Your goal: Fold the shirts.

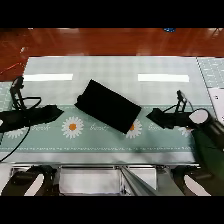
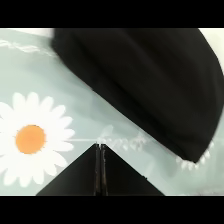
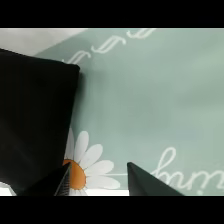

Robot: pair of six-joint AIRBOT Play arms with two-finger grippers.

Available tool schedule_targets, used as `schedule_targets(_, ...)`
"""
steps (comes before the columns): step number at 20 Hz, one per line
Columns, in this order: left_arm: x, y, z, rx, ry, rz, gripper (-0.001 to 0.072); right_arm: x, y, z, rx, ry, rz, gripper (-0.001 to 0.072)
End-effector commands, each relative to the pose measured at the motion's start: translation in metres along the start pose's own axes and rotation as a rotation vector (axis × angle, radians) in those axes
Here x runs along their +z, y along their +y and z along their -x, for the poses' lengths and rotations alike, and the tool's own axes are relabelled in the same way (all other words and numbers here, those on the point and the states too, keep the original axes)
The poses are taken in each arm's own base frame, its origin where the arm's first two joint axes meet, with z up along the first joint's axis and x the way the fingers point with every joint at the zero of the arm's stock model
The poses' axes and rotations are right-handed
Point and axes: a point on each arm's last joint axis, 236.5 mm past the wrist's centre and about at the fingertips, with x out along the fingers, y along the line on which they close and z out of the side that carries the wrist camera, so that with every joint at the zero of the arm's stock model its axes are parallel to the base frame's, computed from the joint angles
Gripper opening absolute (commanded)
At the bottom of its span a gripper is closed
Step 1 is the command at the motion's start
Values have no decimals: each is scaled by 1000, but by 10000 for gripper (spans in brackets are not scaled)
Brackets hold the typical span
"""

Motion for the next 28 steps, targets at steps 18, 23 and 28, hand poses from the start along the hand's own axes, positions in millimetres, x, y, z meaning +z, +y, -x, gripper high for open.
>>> schedule_targets(18,-4,-16,-9,-39,12,-29,22,0,181,-73,300,198,283,22)
schedule_targets(23,-3,-10,-10,-13,7,-47,22,53,259,10,234,88,603,22)
schedule_targets(28,-16,11,-20,43,38,-54,22,127,281,120,129,-121,662,22)
